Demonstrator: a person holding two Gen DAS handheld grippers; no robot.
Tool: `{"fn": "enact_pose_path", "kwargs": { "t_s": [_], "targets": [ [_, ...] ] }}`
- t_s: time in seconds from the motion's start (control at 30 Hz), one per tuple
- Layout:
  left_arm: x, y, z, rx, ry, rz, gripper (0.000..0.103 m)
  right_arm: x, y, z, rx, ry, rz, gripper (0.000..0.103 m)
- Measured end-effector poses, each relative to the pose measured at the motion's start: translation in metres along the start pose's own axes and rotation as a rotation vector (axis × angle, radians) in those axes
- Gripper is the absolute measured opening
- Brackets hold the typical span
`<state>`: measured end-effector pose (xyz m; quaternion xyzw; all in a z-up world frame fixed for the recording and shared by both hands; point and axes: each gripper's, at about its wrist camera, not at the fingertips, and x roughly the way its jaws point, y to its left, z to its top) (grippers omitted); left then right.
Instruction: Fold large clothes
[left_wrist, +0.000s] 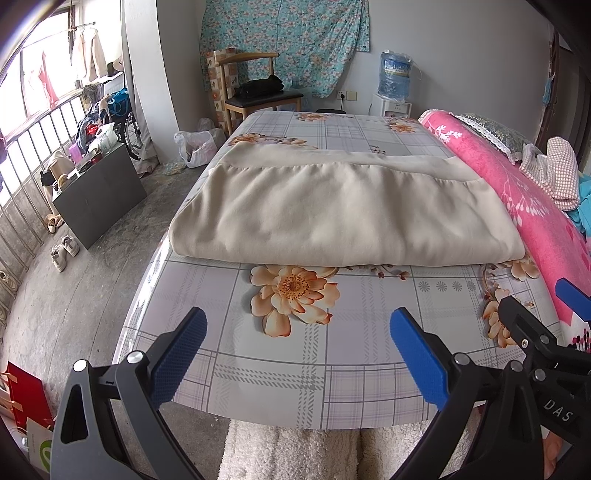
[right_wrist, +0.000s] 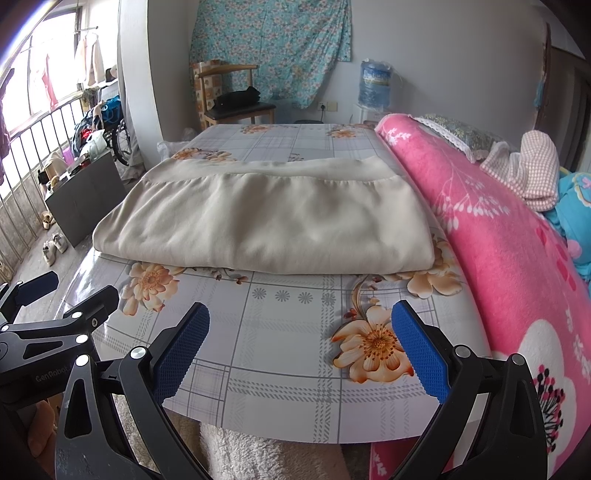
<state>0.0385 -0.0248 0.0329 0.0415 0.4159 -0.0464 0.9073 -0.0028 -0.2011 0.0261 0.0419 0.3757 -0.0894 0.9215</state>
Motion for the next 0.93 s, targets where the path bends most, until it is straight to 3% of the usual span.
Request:
{"fn": "enact_pose_path", "kwargs": {
  "t_s": [0.93],
  "targets": [
    [0.0001, 0.0015, 0.0005, -0.008, 0.006, 0.003, 0.098, 0.0014, -0.0005, -0.0008, -0.002, 0.001, 0.0, 0.095]
  ]
}}
